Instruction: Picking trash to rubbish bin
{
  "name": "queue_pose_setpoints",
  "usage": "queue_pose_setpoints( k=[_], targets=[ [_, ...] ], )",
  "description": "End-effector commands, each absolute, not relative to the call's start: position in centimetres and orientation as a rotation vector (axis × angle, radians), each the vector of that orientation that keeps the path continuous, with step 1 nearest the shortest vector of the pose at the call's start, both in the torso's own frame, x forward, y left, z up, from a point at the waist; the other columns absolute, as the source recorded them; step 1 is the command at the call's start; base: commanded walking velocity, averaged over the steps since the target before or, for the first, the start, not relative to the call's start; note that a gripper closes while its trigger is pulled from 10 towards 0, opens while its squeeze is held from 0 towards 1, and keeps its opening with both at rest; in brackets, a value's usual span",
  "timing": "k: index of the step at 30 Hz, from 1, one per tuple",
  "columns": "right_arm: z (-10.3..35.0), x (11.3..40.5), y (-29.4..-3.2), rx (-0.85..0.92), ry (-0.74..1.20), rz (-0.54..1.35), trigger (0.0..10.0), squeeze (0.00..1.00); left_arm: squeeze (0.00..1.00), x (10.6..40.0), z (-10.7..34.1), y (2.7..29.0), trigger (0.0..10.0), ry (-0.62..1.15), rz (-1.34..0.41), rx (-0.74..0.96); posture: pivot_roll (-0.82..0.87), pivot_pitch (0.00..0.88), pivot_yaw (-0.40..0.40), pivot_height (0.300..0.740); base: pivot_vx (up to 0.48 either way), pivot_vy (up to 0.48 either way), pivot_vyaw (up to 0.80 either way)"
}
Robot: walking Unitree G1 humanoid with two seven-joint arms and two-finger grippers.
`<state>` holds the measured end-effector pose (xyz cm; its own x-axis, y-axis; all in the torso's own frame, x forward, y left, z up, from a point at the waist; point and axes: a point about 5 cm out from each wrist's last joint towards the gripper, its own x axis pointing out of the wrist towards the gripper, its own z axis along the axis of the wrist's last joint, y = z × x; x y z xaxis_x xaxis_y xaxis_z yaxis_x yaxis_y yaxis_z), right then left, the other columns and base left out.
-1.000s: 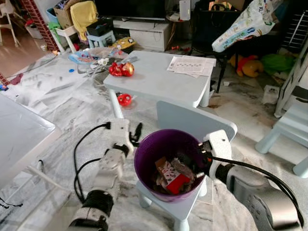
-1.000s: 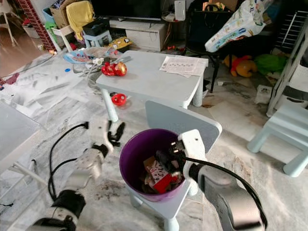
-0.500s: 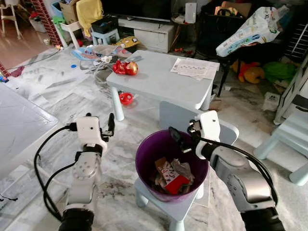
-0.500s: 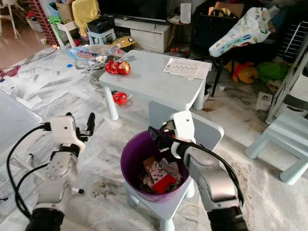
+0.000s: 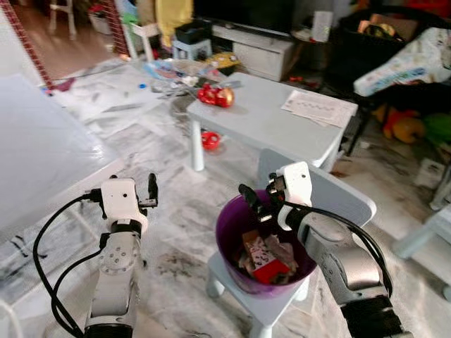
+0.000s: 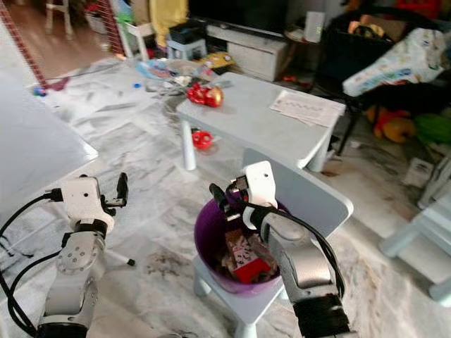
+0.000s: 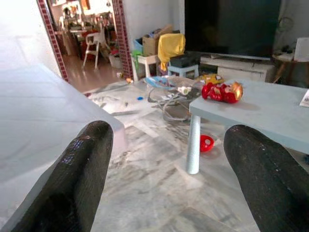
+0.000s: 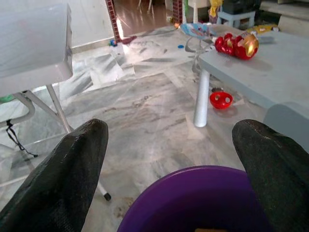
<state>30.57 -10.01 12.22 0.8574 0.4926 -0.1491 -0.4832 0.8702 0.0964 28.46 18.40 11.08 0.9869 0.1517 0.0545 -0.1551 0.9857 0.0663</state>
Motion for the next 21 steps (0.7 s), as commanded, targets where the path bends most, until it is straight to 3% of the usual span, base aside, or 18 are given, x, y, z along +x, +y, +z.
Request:
queue_pose_setpoints(
  k=[1, 21],
  targets=[
    [12.38, 30.82, -10.24, 0.051, 0.162, 0.51, 10.0, 0.0, 0.0, 28.48, 11.5, 18.32, 10.0, -0.056, 0.159, 0.077, 0.02, 0.019, 0.024, 0.74, 0.0, 0.0, 0.0],
    [12.37, 30.95, -10.05, 0.039, 0.146, 0.534, 10.0, 0.0, 0.0, 28.65, 12.03, 18.86, 10.0, -0.027, 0.208, 0.042, 0.02, 0.021, 0.029, 0.74, 0.0, 0.0, 0.75]
  ],
)
